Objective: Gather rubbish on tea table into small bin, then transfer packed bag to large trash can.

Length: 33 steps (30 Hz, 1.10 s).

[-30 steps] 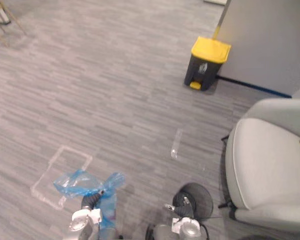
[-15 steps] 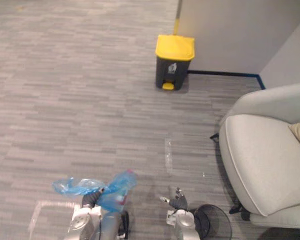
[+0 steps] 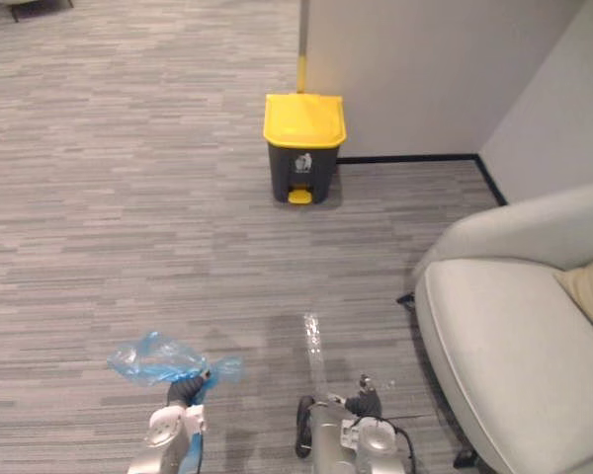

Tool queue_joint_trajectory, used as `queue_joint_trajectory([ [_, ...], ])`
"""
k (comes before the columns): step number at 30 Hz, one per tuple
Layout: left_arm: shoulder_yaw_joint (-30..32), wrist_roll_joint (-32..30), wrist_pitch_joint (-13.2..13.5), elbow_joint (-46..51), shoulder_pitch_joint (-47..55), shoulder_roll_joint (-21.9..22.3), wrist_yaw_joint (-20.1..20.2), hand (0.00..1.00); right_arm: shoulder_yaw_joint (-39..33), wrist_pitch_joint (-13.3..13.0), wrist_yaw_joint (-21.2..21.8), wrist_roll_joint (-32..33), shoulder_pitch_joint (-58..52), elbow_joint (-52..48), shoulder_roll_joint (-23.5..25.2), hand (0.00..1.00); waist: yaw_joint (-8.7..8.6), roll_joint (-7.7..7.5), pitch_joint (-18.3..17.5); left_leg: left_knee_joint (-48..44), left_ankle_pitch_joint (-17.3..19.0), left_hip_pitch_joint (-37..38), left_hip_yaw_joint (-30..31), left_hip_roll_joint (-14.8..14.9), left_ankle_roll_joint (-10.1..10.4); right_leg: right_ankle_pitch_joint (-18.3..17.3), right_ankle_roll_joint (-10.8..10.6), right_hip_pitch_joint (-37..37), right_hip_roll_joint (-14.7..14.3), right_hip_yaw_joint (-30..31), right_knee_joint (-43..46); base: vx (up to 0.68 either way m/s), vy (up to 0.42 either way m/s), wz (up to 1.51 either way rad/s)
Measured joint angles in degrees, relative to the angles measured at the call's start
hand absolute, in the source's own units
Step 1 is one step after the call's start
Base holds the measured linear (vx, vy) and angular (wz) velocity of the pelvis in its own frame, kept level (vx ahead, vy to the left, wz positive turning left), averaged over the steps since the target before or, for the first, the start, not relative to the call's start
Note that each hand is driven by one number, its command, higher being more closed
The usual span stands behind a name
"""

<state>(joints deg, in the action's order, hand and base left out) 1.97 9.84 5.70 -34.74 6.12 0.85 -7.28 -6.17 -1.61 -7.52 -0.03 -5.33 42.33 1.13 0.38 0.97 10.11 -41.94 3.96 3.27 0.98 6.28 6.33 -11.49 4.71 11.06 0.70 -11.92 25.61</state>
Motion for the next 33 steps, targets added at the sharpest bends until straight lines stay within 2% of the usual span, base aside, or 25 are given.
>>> queue_joint_trajectory([
  [1, 1.04, 0.04, 0.06, 1.37, 1.24, 0.18, 0.03, 1.00, 1.69, -0.04, 0.03, 0.04, 0.46, -0.20, 0.35, 0.00, 1.23, -0.03, 0.11, -11.54, -0.18, -5.03, -1.21, 2.00, -0.24, -0.69, 1.06, -3.77, -1.34, 1.24, -3.20, 0.52, -0.042, -0.70],
  [2, 1.08, 0.41, 0.05, 2.32, 2.18, 0.23, 0.29, 1.00, 2.46, -0.07, 0.04, 0.08, 1.21, -0.21, 1.12, 0.00, 2.71, -0.16, 0.34, -20.91, 3.19, -12.03, -4.36, 4.14, -1.95, -1.77, 2.10, -8.99, -2.44, 3.25, -7.16, 0.50, -0.009, -0.77],
  [4, 1.00, 0.48, 0.04, 3.16, 2.89, 0.64, 0.83, 1.00, 2.43, -0.05, 0.05, 0.08, 2.02, -0.23, 1.13, 0.00, 3.12, -0.73, 0.61, -21.00, 4.98, -16.21, -6.65, 4.58, -2.68, -2.26, 1.79, -12.71, -2.33, 4.93, -10.48, 0.39, 0.033, -0.57],
  [6, 0.95, 0.47, 0.05, 4.77, 4.03, 1.22, 1.31, 1.00, 2.35, 0.03, 0.03, 0.07, 1.91, -0.25, 1.11, 0.00, 3.81, -1.12, 0.50, -15.98, 7.61, -20.57, -9.96, 4.88, -2.98, -2.64, 0.96, -16.04, -1.42, 6.30, -13.56, 0.47, 0.132, -0.53],
  [7, 0.98, 0.44, 0.06, 4.92, 4.20, 1.17, 1.36, 1.00, 1.80, 0.20, -0.04, 0.06, 1.92, -0.24, 0.92, 0.00, 4.30, -1.70, 0.70, -5.67, 8.54, -22.87, -12.74, 3.80, -3.25, -3.47, -0.62, -18.86, 0.30, 7.44, -15.69, 0.47, 0.172, -0.42],
  [9, 1.07, 0.42, 0.07, 4.92, 4.10, 1.36, 1.36, 1.00, 0.60, 0.35, -0.28, 0.03, 1.87, -0.24, 0.55, 0.00, 4.50, -1.65, 0.62, 4.98, 7.83, -23.13, -14.27, 2.23, -3.49, -4.30, -2.14, -21.37, 1.76, 7.84, -16.74, 0.42, 0.170, -0.30],
  [10, 1.08, 0.43, 0.11, 4.86, 4.13, 1.81, 1.35, 1.00, -0.65, 0.38, -0.49, 0.03, 1.58, -0.19, 0.12, 0.00, 4.68, -0.62, -0.18, 15.40, 4.01, -22.71, -14.20, 0.59, -3.78, -5.25, -3.77, -22.51, 1.95, 8.43, -17.51, 0.55, 0.268, -0.21],
  [11, 0.99, 0.43, 0.12, 3.74, 3.72, 1.25, 1.44, 1.00, -1.03, 0.54, -0.59, 0.02, 2.31, 1.82, -0.64, 0.00, 5.04, -0.77, -0.82, 18.61, -0.33, -22.25, -13.29, -1.19, -6.16, -6.75, -5.72, -23.88, 2.91, 10.74, -17.64, 0.65, 0.324, -0.08],
  [12, 1.15, 0.44, 0.08, 3.10, 3.23, 0.96, 1.37, 1.00, -0.96, 0.82, -0.54, -0.01, 2.27, 2.25, -0.67, 0.00, 4.89, -1.65, -1.34, 19.02, 0.24, -21.98, -13.27, -2.35, -6.88, -6.49, -5.70, -23.79, 4.01, 11.06, -17.46, 0.53, 0.276, 0.11],
  [13, 1.56, 0.44, 0.18, 3.17, 2.84, 0.87, 1.34, 1.00, -0.98, 0.81, -0.38, -0.03, 2.01, 2.29, -0.49, 0.00, 5.03, -2.61, -1.90, 18.50, 2.28, -22.20, -13.40, -4.12, -7.81, -6.16, -5.94, -22.60, 5.54, 12.40, -14.74, 0.42, 0.218, 0.24],
  [15, 0.91, 0.44, 0.11, 3.20, 3.37, 0.59, 1.33, 1.00, -1.17, 0.84, -0.37, -0.05, 1.56, 2.21, -0.01, 0.00, 5.42, -3.13, -2.14, 17.17, 5.60, -20.53, -14.79, -5.76, -9.12, -5.66, -6.97, -20.71, 7.45, 14.51, -7.31, 0.54, 0.275, 0.07],
  [16, 0.51, 0.44, 0.09, 3.28, 3.68, 0.66, 1.32, 1.00, -1.29, 0.78, -0.27, -0.08, 1.51, 2.07, 0.23, 0.00, 5.38, -3.08, -2.09, 17.03, 7.40, -18.65, -15.11, -6.47, -9.53, -4.47, -9.12, -19.05, 7.86, 15.52, -1.15, 0.52, 0.274, -0.11],
  [17, 0.30, 0.43, 0.04, 3.29, 4.21, 0.57, 1.34, 1.00, -1.23, 0.67, -0.18, -0.16, 1.35, 1.87, 0.75, 0.00, 5.43, -3.02, -1.95, 17.66, 9.00, -15.97, -15.35, -7.14, -9.87, -1.82, -12.39, -15.64, 8.23, 16.60, 8.88, 0.47, 0.247, -0.14],
  [18, -0.22, 0.42, -0.10, 3.23, 4.14, 0.76, 1.31, 1.00, -0.87, 0.61, -0.09, -0.22, 0.74, 1.21, 1.22, 0.00, 5.42, -3.00, -1.45, 18.37, 10.50, -12.69, -15.30, -7.90, -9.92, -0.43, -13.66, -11.25, 8.02, 18.26, 20.84, 0.52, 0.219, -0.09],
  [19, -0.23, 0.42, -0.26, 3.21, 4.09, 0.61, 1.20, 1.00, -0.21, 0.49, 0.07, -0.49, -0.34, 1.10, 1.35, 0.00, 5.12, -2.81, -1.35, 19.42, 11.92, -8.72, -15.08, -8.35, -9.80, -1.02, -12.86, -6.34, 6.95, 18.93, 31.58, 0.49, 0.186, 0.04],
  [22, -0.12, 0.42, -0.24, 3.33, 3.38, 0.37, 0.82, 1.00, 0.16, 0.46, 0.03, -0.73, -2.16, 0.05, 1.68, 0.00, 3.45, -2.63, -1.27, 23.93, 12.83, -2.16, -12.83, -8.98, -9.84, -3.68, -11.18, 3.24, 5.01, 15.28, 36.78, 0.39, 0.071, 0.39],
  [23, -0.12, 0.41, -0.24, 3.24, 3.02, 0.33, 0.78, 1.00, 0.13, 0.36, 0.04, -1.30, -2.12, -0.84, 1.72, 0.00, 2.74, -2.76, -1.24, 25.25, 13.64, -0.18, -11.36, -8.88, -9.79, -4.59, -9.79, 7.03, 4.53, 12.34, 33.89, 0.31, -0.007, 0.42],
  [25, -0.25, 0.40, -0.26, 2.95, 2.69, 0.43, 0.78, 1.00, -0.60, 0.16, 0.00, -1.46, -2.08, -1.09, 1.68, 0.00, 2.25, -3.01, -1.15, 26.47, 15.36, 2.69, -10.22, -8.35, -9.24, -5.25, -8.85, 10.00, 3.77, 8.23, 26.13, 0.48, -0.061, 0.34],
  [27, -0.03, 0.39, -0.25, 1.82, 1.79, 0.22, 0.80, 1.00, -1.14, 0.00, -0.10, -1.65, -2.03, -0.85, 1.57, 0.00, 2.22, -2.99, -1.11, 28.99, 16.19, 6.88, -8.89, -7.83, -8.64, -3.81, -6.91, 9.92, 2.77, 4.57, 13.80, 0.46, -0.079, 0.38],
  [28, 0.14, 0.39, -0.18, 1.71, 1.26, -0.06, 0.82, 1.00, -1.57, -0.02, -0.12, -1.68, -2.03, -0.80, 1.59, 0.00, 1.94, -3.12, -1.21, 31.01, 16.31, 8.86, -7.53, -7.83, -8.40, -1.53, -5.92, 9.66, 1.96, 3.75, 7.37, 0.45, -0.100, 0.62],
  [29, 0.51, 0.30, 0.03, 1.36, 1.26, -0.09, 0.85, 1.00, -1.66, -0.06, -0.09, -1.66, -2.10, -0.68, 1.39, 0.00, 1.44, -3.40, -1.41, 31.47, 16.54, 9.96, -5.23, -7.71, -7.99, 2.29, -0.89, 8.99, 1.61, 3.46, 5.08, 0.70, -0.168, 0.71],
  [30, 0.59, 0.24, -0.02, 0.65, 0.81, 0.15, 0.79, 1.00, -1.98, 0.00, -0.12, -1.73, -1.25, -0.07, 0.99, 0.00, 0.95, -1.59, -1.66, 30.54, 16.29, 10.21, -3.22, -6.24, -7.62, 2.04, -0.46, 7.79, 1.06, 1.98, 4.29, 0.60, -0.179, 0.64],
  [31, 0.56, -0.02, 0.01, 0.60, 0.96, 0.40, 0.85, 1.00, -2.49, -0.03, -0.17, -1.72, -0.76, -0.06, 0.70, 0.00, 0.99, -0.59, -1.82, 26.55, 15.14, 8.18, -1.74, -5.19, -5.72, 1.41, 0.52, 6.62, 0.81, 0.54, 3.25, 0.70, -0.223, 0.59],
  [32, 0.62, -0.24, -0.01, 0.50, 1.08, 0.35, 0.84, 1.00, -2.42, 0.00, -0.11, -1.71, -0.76, -0.01, 0.67, 0.00, 0.82, 0.18, -1.35, 18.22, 13.54, 5.27, -1.10, -4.79, -3.44, 0.89, 1.35, 3.63, 0.19, -0.59, 1.29, 0.56, -0.193, 0.46],
  [33, 0.88, -0.24, -0.04, 0.49, 1.42, 0.41, 0.87, 1.00, -1.96, 0.06, -0.06, -1.69, -0.87, 0.14, 0.70, 0.00, 0.86, 0.42, -1.16, 12.42, 11.83, 3.24, -1.19, -4.41, -2.53, 0.76, 1.56, 1.37, -0.28, -0.74, -0.28, 0.56, -0.165, 0.28],
])
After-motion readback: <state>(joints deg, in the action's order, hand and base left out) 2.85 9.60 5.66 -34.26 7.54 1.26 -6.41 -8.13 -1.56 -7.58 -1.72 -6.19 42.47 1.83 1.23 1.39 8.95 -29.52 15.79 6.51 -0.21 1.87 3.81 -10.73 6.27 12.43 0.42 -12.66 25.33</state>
